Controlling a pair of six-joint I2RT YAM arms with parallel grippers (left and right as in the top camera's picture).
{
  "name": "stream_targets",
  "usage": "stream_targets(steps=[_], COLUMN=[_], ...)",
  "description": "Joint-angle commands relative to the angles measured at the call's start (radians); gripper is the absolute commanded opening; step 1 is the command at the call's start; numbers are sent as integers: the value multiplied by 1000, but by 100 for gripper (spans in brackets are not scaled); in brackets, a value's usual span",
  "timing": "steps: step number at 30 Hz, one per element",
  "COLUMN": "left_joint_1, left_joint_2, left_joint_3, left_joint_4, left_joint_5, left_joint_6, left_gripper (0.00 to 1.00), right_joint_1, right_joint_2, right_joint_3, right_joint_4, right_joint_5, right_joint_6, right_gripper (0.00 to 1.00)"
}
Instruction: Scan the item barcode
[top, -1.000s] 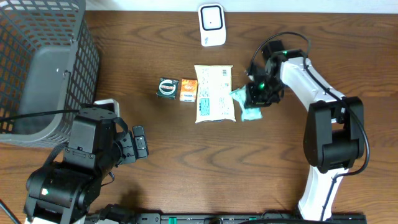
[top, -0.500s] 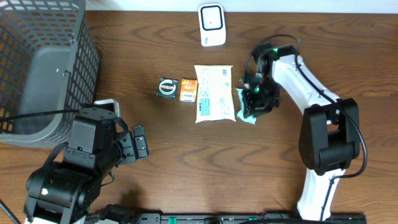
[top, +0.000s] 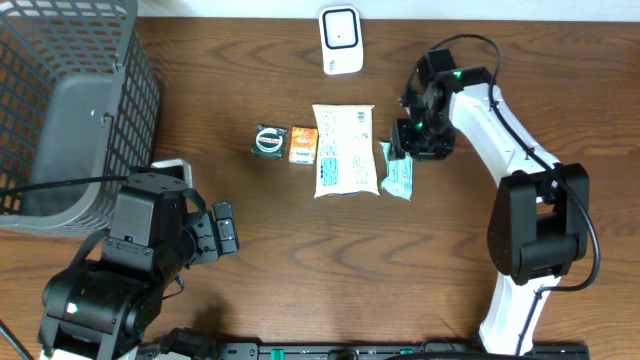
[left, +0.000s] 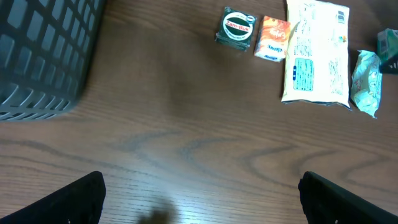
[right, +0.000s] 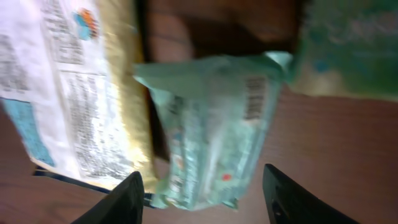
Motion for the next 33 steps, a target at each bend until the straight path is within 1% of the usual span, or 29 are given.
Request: stream_targets(steps=[1,5,7,10,13,16,19,20,23,25,26,28,33], left_joint_1=[2,2,2,2,2,2,2,2,2,2,2,2,2], left_joint_2=[-3,-3,-3,-3,-3,-3,-3,-3,-3,-3,-3,-3,-3], left_joint_3=[-1,-1,-1,-1,-1,-1,-1,-1,-1,-1,-1,-1,-1], left_joint_4=[0,0,0,0,0,0,0,0,0,0,0,0,0], left_joint_5=[-1,-1,-1,-1,-1,-1,-1,-1,-1,-1,-1,-1,-1], left_joint_6=[2,2,2,2,2,2,2,2,2,2,2,2,2], left_gripper=[98,98,97,98,97,98,98,98,98,98,97,97,98], right_joint_1=[23,60,82,114,140,159,161,160,155,153,153,153,154], right_joint_2=[-18,-16,-16,-16,-16,-16,-16,-17,-18,-18,-18,-18,-18], right_joint_3=[-8,-20,-38,-78,-129,-174,-175,-169,-132,-84,-61,-15,42], right_joint_4=[13,9,9,19,40,53,24,8,-57,-119,-145,-188,-210], right_joint_5=[-40,-34,-1,113,220,372,454,463,479,485,484,459,274], right_joint_6=[11,9,10,13,58,148,203,203,206,205,205,190,38], right_gripper=[55,49,46,45,44,33,26,23,18,9,1,1,1])
